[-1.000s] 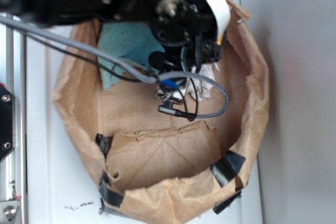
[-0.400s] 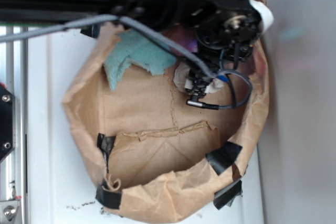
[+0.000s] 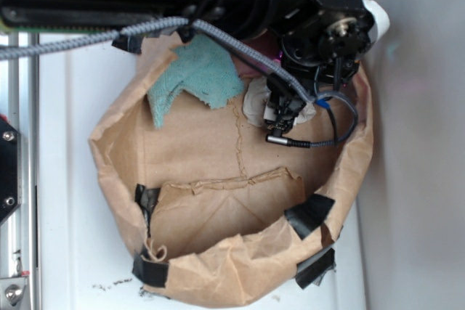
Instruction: Grab the white paper.
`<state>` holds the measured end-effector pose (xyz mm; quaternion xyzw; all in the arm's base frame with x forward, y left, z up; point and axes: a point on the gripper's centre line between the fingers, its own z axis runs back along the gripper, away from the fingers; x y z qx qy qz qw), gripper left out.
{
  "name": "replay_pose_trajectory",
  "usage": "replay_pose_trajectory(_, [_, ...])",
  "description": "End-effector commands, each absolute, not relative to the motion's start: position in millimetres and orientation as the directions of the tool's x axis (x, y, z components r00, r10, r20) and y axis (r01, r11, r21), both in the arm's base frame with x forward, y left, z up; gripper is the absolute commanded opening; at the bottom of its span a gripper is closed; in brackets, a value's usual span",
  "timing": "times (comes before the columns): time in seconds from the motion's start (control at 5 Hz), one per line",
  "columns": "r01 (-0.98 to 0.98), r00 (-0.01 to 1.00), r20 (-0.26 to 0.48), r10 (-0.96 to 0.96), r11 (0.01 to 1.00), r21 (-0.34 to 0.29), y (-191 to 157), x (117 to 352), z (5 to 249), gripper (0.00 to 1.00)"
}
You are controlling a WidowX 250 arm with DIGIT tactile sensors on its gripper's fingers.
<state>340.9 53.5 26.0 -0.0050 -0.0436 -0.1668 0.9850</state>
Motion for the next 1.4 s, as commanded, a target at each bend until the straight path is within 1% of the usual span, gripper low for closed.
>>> replay_pose_trajectory(0.0, [0.352,0.918,0.183,-0.352,0.935,0.034,52.1,345.8,53.9,0.00])
replay_pose_trajectory(0.2, [0.384,0.901,0.236,-0.365,0.923,-0.037,50.9,325.8,76.1,0.00])
replay_pose_trajectory(0.4, [0.452,0.866,0.288,-0.408,0.886,-0.105,43.2,289.1,96.0,0.00])
replay_pose_trajectory(0.6, [0.513,0.820,0.350,-0.452,0.853,-0.101,34.6,254.7,112.3,0.00])
replay_pose_trajectory(0.8, [0.564,0.783,0.380,-0.492,0.819,-0.104,29.9,233.5,119.7,0.00])
replay_pose_trajectory(1.0, [0.614,0.748,0.397,-0.531,0.781,-0.112,25.6,220.7,122.5,0.00])
replay_pose_trajectory(1.2, [0.643,0.738,0.343,-0.581,0.759,-0.099,20.4,219.0,118.9,0.00])
